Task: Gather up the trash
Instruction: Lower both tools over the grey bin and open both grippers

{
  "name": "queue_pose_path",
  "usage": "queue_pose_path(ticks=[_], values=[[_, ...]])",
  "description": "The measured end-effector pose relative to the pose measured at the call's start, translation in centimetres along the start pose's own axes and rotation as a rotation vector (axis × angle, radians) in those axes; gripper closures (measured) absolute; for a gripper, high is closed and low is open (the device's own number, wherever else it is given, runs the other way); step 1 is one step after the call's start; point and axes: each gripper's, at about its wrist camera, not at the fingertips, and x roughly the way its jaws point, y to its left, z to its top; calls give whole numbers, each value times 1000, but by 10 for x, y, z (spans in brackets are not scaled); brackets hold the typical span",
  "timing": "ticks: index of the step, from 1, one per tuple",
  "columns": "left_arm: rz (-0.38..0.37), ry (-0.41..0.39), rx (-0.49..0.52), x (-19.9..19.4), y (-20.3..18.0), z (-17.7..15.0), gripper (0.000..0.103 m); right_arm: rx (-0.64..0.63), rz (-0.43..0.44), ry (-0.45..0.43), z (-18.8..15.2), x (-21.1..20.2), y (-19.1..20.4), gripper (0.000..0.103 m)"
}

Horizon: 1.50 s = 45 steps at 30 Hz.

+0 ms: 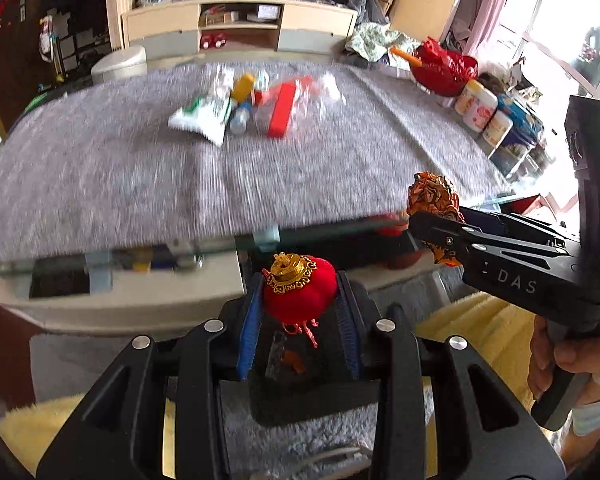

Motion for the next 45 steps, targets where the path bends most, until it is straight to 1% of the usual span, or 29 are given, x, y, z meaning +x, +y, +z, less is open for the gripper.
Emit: queue_pose_path(ticks=[6, 11, 15, 18, 21, 26, 28, 31, 33, 36, 37, 38, 39, 40, 41, 42, 44, 45], values=[[-2, 53, -21, 13, 3, -30, 70, 11, -3, 47, -25, 11, 0, 55], [-6, 103, -30, 28, 5, -48, 70, 36, 8, 112, -45, 30, -3, 55], [-19, 175, -40, 49, 6, -65, 70, 61, 21, 185, -59, 50, -5, 55], [-29, 221, -47, 61, 7, -76, 70, 58, 16, 216, -66, 60, -4, 55], [-29, 246, -49, 68, 7, -82, 70, 59, 17, 237, -68, 67, -3, 55], [-29, 263, -53, 74, 8, -84, 70, 60, 16, 260, -70, 76, -2, 54], [-32, 270, -57, 76, 8, -84, 70, 63, 15, 264, -69, 78, -3, 51], [-25, 275, -61, 78, 10, -84, 64, 74, 13, 249, -69, 79, -5, 45], [-19, 276, -61, 79, 11, -83, 62, 82, 5, 243, -68, 78, -8, 34], [-9, 270, -64, 78, 13, -81, 54, 89, -9, 229, -67, 75, -11, 26], [-5, 266, -63, 77, 13, -80, 49, 92, -17, 223, -66, 74, -13, 24], [0, 262, -62, 76, 14, -79, 41, 95, -27, 217, -65, 73, -14, 19], [9, 255, -62, 75, 15, -78, 37, 98, -45, 211, -64, 72, -16, 12], [17, 246, -61, 73, 16, -76, 29, 101, -56, 204, -63, 70, -18, 9], [25, 238, -59, 71, 16, -75, 24, 105, -63, 196, -62, 69, -19, 5], [34, 227, -56, 68, 18, -73, 22, 110, -68, 190, -61, 67, -21, 4], [45, 210, -55, 63, 20, -69, 13, 124, -70, 183, -58, 63, -25, 4], [51, 197, -56, 59, 21, -66, 11, 129, -66, 179, -56, 61, -26, 4]])
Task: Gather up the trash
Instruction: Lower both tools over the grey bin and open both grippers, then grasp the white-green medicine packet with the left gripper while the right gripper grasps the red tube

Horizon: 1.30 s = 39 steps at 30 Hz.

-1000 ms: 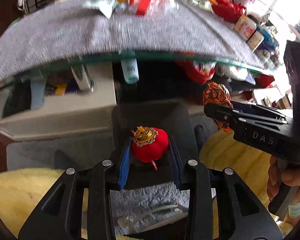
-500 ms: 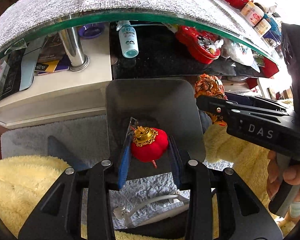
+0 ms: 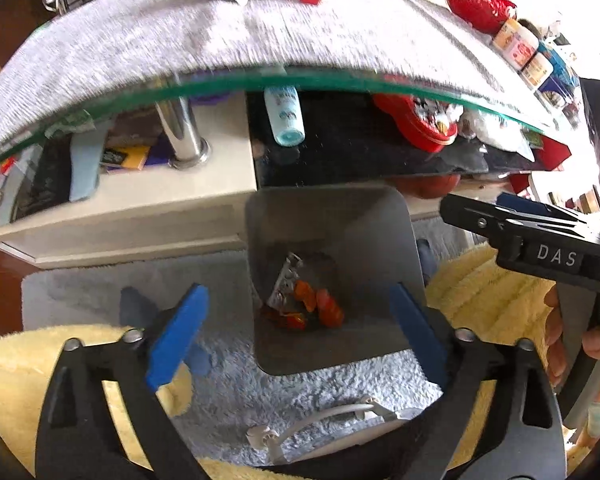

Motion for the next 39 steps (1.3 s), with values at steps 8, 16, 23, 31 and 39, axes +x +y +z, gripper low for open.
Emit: queue_pose_path(ticks=[8, 16, 23, 31, 39], values=[[23, -68, -42, -27, 17, 14, 8, 35, 24, -86, 20, -34, -6, 4], [28, -119, -50, -48, 27, 38, 8, 20, 16, -141, 50, -50, -2, 4], [49, -169, -52, -59, 39, 73, 8, -4, 20, -182, 83, -54, 13, 4], [77, -191, -55, -56, 62, 122, 8, -18, 51, -219, 132, -47, 30, 4], [86, -178, -54, -36, 86, 164, 8, -51, 117, -213, 175, -19, 54, 11]])
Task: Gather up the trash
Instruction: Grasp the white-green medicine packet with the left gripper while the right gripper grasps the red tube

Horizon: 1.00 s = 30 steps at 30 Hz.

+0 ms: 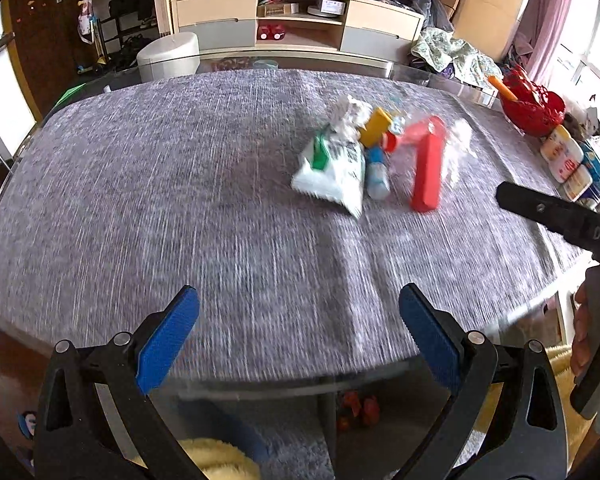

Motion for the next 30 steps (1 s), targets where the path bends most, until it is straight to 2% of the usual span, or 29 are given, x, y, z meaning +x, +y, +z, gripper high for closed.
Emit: queue_pose_path(ticks=[6, 12, 15, 18, 20, 22, 23, 25, 30], values=[[-22, -11, 6, 18, 5, 33, 9, -7, 31, 43, 17, 37, 12, 37], [-50, -6, 11, 41, 5, 58, 14, -6, 37, 65, 23, 55, 14, 46], [-67, 16, 16, 56, 4, 65, 21, -10, 35, 78, 23, 62, 14, 51], [-93, 40, 17, 69, 2, 67, 31, -21, 18, 86, 22, 67, 14, 57], [-109, 54, 17, 76, 1, 67, 42, -20, 24, 84, 22, 68, 13, 57], [-130, 64, 19, 82, 0, 66, 47, -24, 24, 83, 21, 67, 12, 62], [-143, 66, 19, 84, 0, 66, 52, -25, 28, 84, 21, 66, 12, 71], [-167, 66, 26, 86, -3, 66, 59, -29, 18, 83, 20, 63, 10, 72], [-191, 50, 52, 82, -10, 66, 68, -20, 21, 82, 14, 52, -1, 78]])
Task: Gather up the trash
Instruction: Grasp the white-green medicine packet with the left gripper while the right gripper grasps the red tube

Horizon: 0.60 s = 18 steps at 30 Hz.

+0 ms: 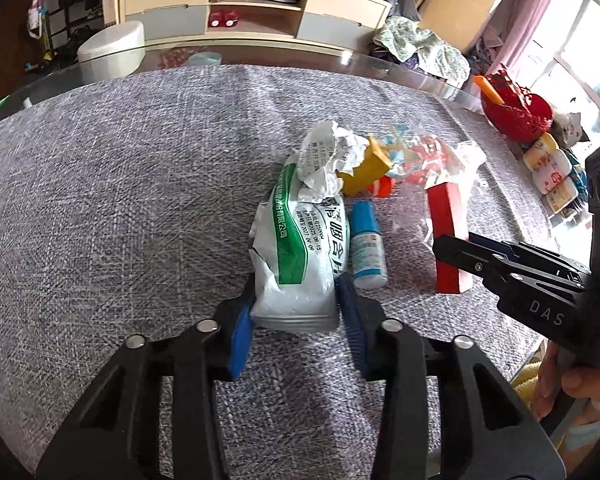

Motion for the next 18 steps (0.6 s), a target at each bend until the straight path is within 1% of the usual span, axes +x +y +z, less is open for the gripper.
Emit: queue_pose_path(ticks=[2, 3, 4, 5, 8, 18], values=[[8, -9, 17, -3, -4, -1, 72, -1, 0, -1, -3, -4, -3, 80], [8, -14, 29, -5, -8, -3, 82, -2, -1, -2, -4, -6, -3, 80], [-1, -15, 33, -6, -11, -3, 100, -4, -2, -4, -6, -10, -4, 80], [-3, -17, 31, -8, -12, -4, 100, -5, -4, -7, -7, -12, -4, 80], [22, -30, 42, -16, -18, -7, 101, -7, -4, -14, -11, -21, -3, 80], [50, -90, 58, -65, -38, -31, 101, -13, 3, -45, -25, -55, -1, 80]])
